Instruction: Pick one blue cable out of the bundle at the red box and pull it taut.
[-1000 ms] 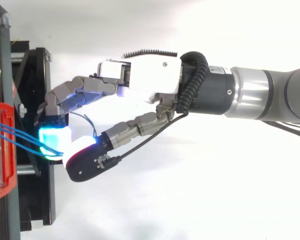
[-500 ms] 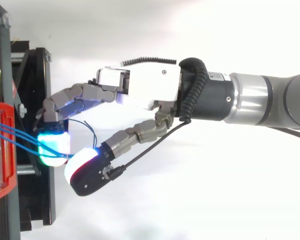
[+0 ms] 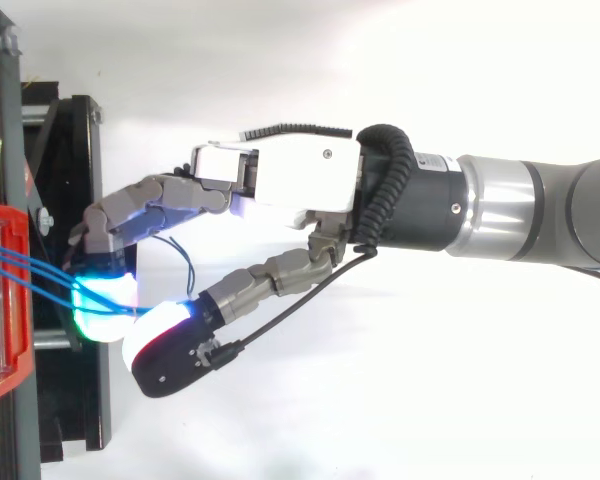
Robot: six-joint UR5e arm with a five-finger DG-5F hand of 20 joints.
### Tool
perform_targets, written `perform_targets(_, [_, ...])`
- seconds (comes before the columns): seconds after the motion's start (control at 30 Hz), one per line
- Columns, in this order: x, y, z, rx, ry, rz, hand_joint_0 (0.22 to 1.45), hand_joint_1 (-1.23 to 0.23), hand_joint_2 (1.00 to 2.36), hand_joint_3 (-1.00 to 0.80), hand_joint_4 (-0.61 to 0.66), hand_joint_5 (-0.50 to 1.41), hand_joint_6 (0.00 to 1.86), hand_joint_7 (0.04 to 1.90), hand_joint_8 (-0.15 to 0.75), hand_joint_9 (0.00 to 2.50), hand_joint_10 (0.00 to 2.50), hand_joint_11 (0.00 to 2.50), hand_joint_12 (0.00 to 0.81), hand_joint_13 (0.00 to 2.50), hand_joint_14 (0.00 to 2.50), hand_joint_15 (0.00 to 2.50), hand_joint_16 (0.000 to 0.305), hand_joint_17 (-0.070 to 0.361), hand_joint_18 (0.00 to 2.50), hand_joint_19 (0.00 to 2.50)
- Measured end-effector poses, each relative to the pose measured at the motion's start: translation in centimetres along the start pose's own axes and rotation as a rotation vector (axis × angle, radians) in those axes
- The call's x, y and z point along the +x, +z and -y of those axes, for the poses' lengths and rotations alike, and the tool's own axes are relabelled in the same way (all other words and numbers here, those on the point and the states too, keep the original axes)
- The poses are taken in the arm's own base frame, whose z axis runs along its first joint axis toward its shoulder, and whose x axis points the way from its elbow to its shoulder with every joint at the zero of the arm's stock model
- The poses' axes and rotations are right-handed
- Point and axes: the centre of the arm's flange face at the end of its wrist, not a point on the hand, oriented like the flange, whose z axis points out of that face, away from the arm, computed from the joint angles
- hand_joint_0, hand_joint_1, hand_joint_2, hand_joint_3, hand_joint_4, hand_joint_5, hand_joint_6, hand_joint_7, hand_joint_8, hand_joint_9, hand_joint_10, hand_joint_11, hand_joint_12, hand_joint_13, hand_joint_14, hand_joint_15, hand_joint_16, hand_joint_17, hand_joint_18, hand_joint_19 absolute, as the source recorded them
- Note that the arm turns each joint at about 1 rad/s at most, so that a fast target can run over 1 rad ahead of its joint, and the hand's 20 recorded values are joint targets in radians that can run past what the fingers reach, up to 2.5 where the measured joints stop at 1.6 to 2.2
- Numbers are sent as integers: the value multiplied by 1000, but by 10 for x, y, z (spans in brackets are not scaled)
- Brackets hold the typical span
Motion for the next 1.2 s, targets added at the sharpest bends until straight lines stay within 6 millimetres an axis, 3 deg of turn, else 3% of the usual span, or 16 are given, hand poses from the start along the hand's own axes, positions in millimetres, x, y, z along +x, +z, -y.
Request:
perform_targets(0.53, [1, 0, -1, -1, 7, -5, 595, -718, 1012, -307, 200, -191, 879, 990, 316, 533, 7, 263, 316, 424, 6, 155, 52, 116, 331, 222])
perform_targets(0.8, [0, 1, -2, -2, 9, -4, 539, -709, 1001, -495, 217, -190, 871, 937, 326, 541, 7, 265, 324, 429, 7, 159, 54, 121, 347, 233])
perform_targets(0.97, [-4, 3, -11, -14, 12, 1, 515, -645, 1000, -500, 213, -183, 850, 940, 331, 549, 7, 270, 329, 431, 6, 157, 55, 123, 344, 239])
perform_targets(1.2, [-11, 0, -24, 0, 8, 3, 581, -659, 1012, -297, 198, -178, 859, 1010, 323, 563, 8, 268, 317, 429, 7, 161, 51, 115, 327, 241])
